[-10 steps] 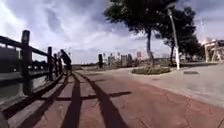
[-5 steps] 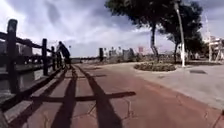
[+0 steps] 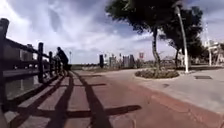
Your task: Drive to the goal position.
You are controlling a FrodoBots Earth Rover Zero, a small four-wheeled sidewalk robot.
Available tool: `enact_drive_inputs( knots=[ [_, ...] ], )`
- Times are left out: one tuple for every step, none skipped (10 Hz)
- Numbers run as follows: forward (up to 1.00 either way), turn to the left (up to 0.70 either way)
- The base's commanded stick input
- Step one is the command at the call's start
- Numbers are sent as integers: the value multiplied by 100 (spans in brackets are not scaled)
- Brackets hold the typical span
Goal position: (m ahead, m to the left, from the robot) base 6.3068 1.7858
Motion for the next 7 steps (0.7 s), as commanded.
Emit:
enact_drive_inputs(
  knots=[
    [85,30],
    [85,30],
    [85,30],
    [85,30],
    [85,30],
    [85,27],
    [85,19]
  ],
)
